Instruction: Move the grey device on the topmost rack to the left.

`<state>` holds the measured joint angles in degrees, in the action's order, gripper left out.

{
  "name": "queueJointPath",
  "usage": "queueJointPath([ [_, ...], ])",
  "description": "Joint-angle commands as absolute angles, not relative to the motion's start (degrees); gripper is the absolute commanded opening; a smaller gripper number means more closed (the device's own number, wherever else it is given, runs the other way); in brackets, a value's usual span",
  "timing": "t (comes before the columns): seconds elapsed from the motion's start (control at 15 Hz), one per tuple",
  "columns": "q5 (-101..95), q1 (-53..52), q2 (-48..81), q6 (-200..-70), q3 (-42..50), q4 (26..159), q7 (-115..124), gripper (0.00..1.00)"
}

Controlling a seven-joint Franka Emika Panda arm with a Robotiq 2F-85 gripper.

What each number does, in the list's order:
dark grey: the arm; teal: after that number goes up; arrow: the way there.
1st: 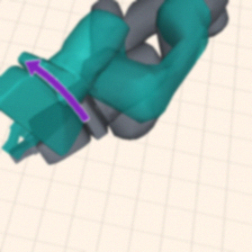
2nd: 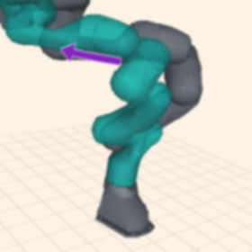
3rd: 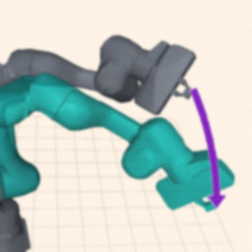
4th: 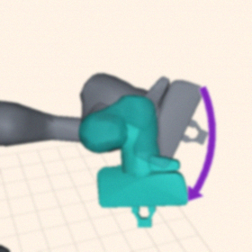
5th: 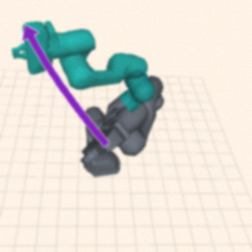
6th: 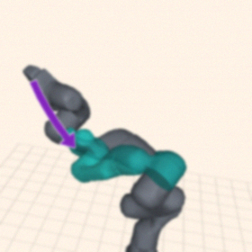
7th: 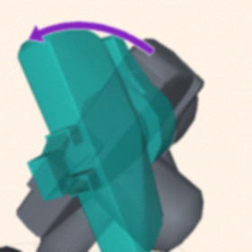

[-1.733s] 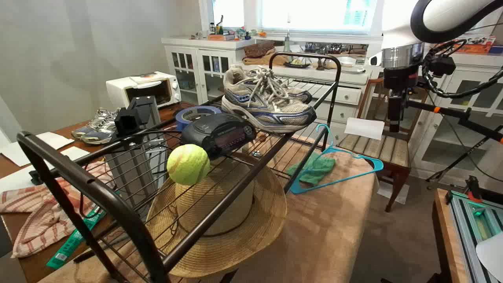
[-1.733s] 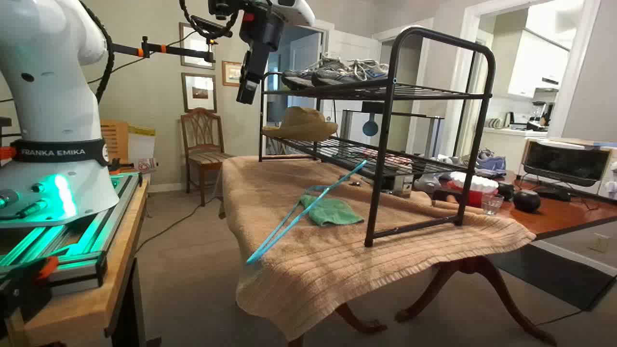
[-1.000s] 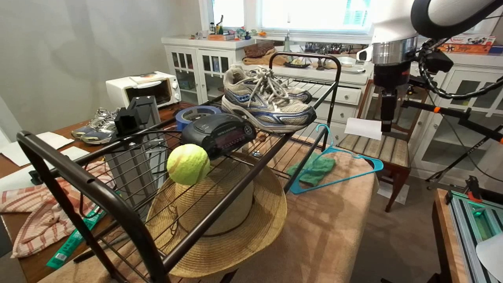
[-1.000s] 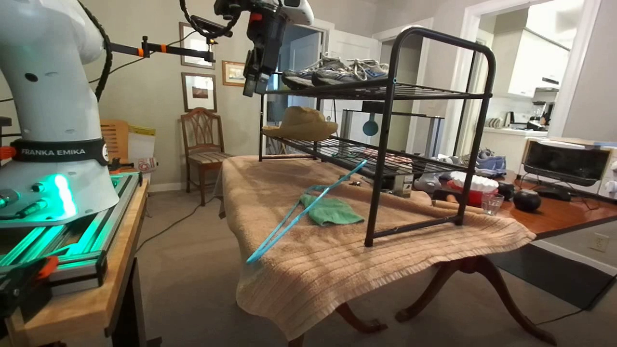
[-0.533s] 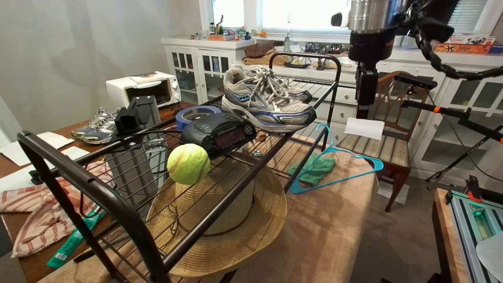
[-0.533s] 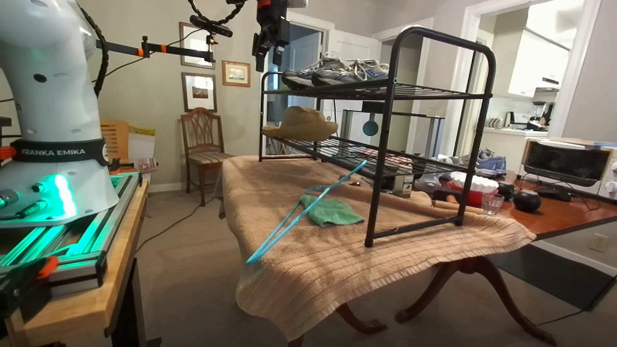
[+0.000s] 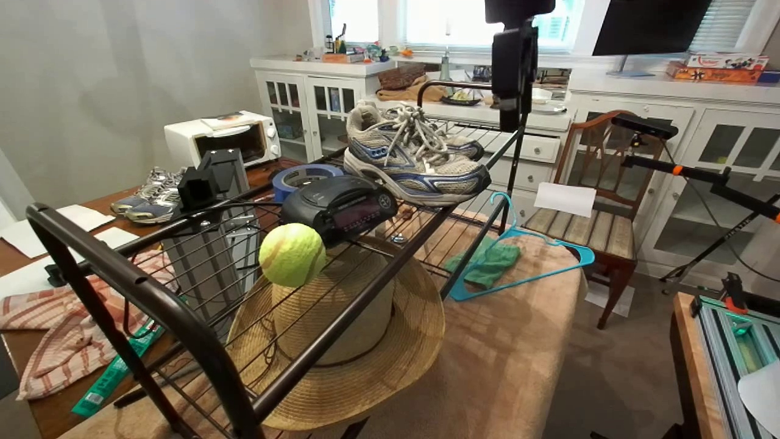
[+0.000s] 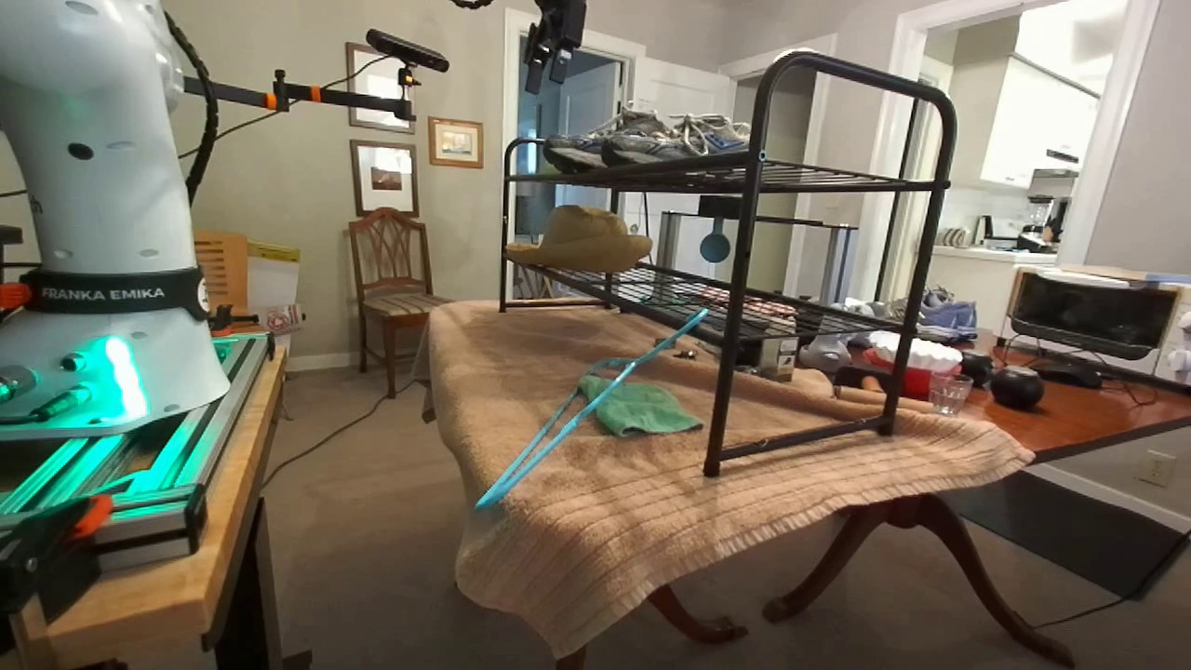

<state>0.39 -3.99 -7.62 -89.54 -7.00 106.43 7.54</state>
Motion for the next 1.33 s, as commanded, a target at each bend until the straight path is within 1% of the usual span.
queueJointPath([
  [0.0, 3.26, -5.34, 0.45, -82.30, -8.26, 95.05, 17.21, 1.00],
  [0.33, 7.21, -7.59, 4.75, -85.63, -9.16, 89.63, 29.16, 1.00],
  [0.4, 7.79, -7.82, 4.28, -86.74, -9.14, 90.05, 24.38, 1.00],
  [0.47, 5.86, -7.84, 3.07, -85.73, -8.75, 91.64, 25.87, 1.00],
  [0.87, 5.25, -8.57, 3.83, -87.05, -9.02, 91.04, 25.33, 1.00],
  [0.93, 5.31, -8.83, 4.40, -87.82, -9.26, 90.55, 25.00, 0.80],
  [1.0, 3.81, -9.41, 5.08, -88.68, -9.62, 89.80, 25.38, 0.74],
  [1.13, 3.17, -10.51, 6.68, -90.24, -10.21, 88.35, 26.28, 0.58],
  [1.2, 2.90, -11.17, 7.46, -91.48, -10.52, 87.77, 27.33, 0.49],
  [1.27, 2.33, -11.79, 8.20, -92.68, -10.73, 87.24, 27.86, 0.42],
])
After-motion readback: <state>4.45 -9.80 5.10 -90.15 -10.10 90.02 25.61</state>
